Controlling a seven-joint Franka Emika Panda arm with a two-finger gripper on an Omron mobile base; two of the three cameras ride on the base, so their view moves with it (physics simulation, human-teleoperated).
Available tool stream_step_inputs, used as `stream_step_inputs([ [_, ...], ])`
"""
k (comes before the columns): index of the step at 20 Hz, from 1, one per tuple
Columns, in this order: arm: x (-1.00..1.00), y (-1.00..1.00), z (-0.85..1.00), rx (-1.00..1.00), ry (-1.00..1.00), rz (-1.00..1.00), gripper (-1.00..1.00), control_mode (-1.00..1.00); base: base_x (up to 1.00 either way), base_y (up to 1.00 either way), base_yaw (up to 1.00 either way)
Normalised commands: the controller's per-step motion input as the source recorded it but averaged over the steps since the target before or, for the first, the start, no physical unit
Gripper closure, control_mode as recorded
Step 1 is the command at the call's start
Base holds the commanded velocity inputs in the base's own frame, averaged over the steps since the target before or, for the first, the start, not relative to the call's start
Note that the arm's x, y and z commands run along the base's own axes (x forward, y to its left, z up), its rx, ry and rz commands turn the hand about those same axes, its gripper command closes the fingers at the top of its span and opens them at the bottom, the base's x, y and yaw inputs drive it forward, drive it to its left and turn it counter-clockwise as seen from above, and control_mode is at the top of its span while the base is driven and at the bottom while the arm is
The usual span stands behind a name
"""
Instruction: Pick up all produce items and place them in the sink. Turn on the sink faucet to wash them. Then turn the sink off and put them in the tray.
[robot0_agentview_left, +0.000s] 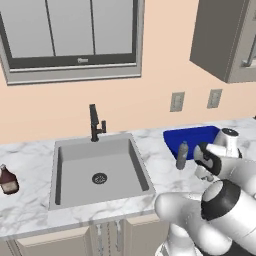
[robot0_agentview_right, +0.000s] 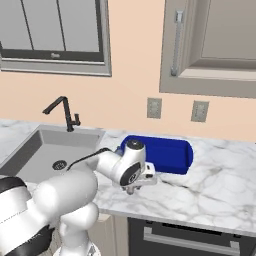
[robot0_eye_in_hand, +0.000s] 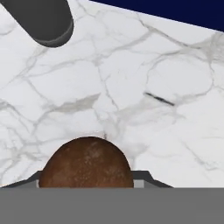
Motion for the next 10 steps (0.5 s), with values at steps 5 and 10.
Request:
stream_step_inputs([
  [5,-0.52,0.31,0.40,0.00,-0.12,0.00,1.00,-1.00,0.00,0.00,0.00],
  [10,-0.44,0.47,0.41,0.00,-0.09,0.00,1.00,-1.00,0.00,0.00,0.00],
])
